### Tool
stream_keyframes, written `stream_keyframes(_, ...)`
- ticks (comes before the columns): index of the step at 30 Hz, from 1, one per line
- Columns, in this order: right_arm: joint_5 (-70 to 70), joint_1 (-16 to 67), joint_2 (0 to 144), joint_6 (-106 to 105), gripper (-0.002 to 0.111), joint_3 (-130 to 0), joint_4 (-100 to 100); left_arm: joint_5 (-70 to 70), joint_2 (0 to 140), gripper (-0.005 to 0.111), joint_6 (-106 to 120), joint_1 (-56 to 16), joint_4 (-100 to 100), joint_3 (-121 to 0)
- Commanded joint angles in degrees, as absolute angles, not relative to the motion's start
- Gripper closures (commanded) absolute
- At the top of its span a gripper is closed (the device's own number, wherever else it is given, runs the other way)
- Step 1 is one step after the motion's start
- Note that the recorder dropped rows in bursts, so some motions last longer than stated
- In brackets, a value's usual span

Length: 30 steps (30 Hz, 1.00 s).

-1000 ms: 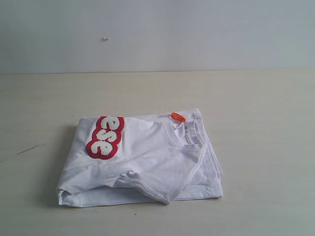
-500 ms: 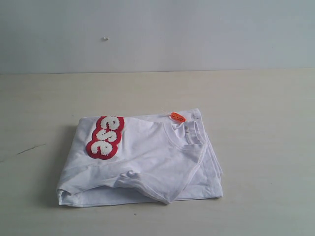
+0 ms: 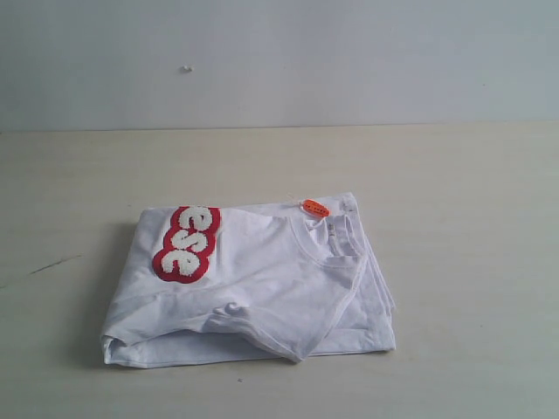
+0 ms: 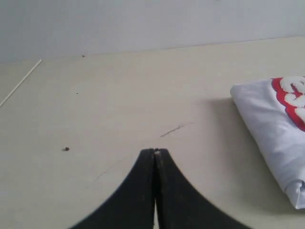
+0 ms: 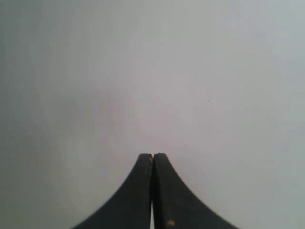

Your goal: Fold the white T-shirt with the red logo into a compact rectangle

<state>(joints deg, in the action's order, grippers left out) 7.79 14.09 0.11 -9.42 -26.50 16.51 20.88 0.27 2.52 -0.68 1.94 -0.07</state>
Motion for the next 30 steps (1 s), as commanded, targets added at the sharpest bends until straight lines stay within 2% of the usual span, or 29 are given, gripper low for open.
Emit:
stream_keyframes(1,7.98,14.00,0.00,-9.55,0.108,-26.14,16.31,20.74,0.00,0.107,0.78,-0.57,0.86,0.00)
stream_keyframes(30,7.98,14.00,0.00,-9.55,0.108,-26.14,16.31,20.61,0.00,0.107,0.86,-0.57,0.75,0.00)
